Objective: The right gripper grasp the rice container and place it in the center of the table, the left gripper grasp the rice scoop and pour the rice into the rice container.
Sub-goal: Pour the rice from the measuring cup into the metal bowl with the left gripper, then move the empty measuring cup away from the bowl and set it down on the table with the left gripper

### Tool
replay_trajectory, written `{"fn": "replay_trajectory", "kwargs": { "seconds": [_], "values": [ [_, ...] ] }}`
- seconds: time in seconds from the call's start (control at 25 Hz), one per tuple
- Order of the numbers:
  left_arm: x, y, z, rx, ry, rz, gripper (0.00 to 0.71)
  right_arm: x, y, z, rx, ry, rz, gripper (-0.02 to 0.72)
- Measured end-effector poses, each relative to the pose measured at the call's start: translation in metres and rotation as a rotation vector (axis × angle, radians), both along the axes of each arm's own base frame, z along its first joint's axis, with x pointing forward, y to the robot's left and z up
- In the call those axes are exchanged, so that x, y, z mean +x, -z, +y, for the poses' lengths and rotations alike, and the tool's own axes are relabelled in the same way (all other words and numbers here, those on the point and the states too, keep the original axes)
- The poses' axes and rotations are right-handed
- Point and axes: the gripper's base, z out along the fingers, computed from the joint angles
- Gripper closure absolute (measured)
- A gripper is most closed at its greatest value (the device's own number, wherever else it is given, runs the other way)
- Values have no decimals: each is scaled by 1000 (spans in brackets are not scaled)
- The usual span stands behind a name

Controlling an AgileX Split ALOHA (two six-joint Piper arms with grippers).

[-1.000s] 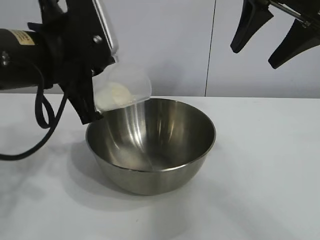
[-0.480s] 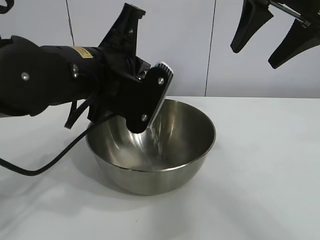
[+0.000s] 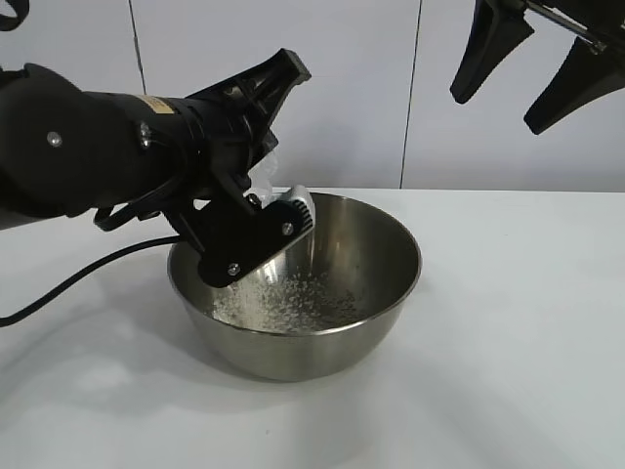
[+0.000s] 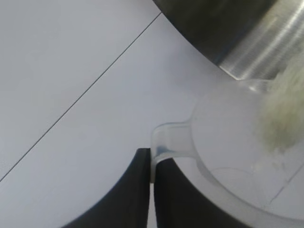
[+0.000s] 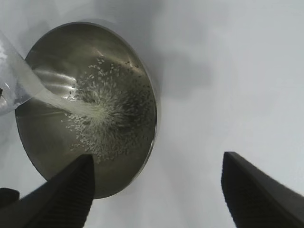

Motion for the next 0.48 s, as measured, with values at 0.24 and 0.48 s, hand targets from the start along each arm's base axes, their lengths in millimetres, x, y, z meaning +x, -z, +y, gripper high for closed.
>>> {"fn": "replay_trajectory", "kwargs": {
  "seconds": [0.24, 0.48],
  "values": [
    [2, 2, 8, -392, -221, 186, 701, 0, 0, 0, 0, 0, 0, 188],
    [-2, -20, 20, -1181, -500, 391, 701, 0, 0, 0, -1, 1, -2, 188]
  ]
}}
